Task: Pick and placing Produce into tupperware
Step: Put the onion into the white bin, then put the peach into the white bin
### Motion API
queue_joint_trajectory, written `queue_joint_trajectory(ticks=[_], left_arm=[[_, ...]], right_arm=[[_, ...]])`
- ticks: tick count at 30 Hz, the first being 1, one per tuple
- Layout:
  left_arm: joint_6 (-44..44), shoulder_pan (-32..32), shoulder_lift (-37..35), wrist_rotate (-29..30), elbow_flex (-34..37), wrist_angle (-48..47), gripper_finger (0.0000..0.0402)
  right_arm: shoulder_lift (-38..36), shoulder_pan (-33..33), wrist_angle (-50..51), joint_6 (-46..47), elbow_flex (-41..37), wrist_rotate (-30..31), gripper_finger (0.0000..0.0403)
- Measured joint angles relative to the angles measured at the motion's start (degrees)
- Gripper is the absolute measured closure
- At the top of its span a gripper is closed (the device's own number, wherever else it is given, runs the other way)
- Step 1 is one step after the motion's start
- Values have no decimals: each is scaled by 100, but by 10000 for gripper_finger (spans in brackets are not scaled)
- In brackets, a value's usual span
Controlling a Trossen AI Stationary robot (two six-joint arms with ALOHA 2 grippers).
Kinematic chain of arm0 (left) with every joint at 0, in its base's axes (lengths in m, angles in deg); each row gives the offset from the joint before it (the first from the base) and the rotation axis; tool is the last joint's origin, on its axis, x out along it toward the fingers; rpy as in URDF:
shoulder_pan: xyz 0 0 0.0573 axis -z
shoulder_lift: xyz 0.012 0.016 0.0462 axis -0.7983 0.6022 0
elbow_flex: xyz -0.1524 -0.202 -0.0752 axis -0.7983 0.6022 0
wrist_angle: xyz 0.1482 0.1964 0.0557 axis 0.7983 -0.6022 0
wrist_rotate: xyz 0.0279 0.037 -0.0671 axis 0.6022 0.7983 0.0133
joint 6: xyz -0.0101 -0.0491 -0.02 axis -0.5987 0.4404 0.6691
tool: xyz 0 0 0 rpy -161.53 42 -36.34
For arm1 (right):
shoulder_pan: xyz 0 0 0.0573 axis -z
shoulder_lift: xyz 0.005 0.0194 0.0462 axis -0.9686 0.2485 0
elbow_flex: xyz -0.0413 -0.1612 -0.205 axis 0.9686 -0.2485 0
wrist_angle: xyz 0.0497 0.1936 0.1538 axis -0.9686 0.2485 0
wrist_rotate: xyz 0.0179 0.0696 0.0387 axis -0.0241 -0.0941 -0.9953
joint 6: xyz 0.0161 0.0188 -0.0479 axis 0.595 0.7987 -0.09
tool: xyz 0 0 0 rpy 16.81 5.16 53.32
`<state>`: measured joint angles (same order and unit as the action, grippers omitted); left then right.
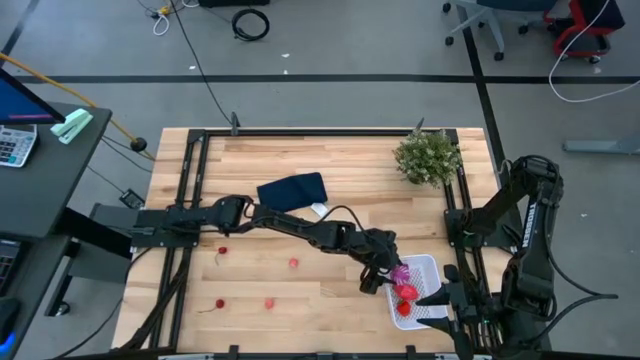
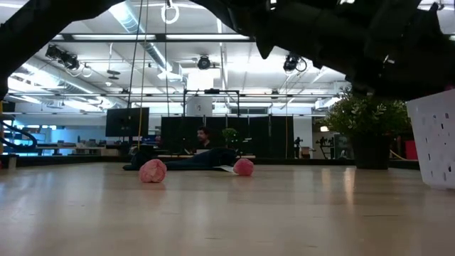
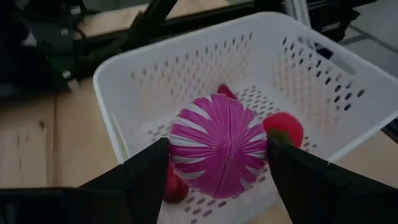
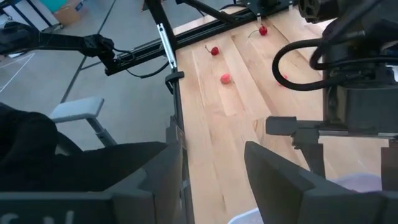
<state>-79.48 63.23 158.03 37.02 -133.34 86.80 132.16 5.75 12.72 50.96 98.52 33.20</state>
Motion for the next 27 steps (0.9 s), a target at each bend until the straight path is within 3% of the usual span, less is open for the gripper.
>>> queue_joint_trajectory(ticks=[5, 20, 27], left_arm=[[-232, 31, 0, 406, 0, 53, 133], [-231, 41, -22, 437, 0, 353, 69], [-262, 56, -620, 450, -31, -15, 77]], right_arm=[[0, 0, 0, 3, -1, 2, 220], [2, 0, -7, 101, -1, 116, 220], [52, 0, -20, 103, -1, 120, 220]])
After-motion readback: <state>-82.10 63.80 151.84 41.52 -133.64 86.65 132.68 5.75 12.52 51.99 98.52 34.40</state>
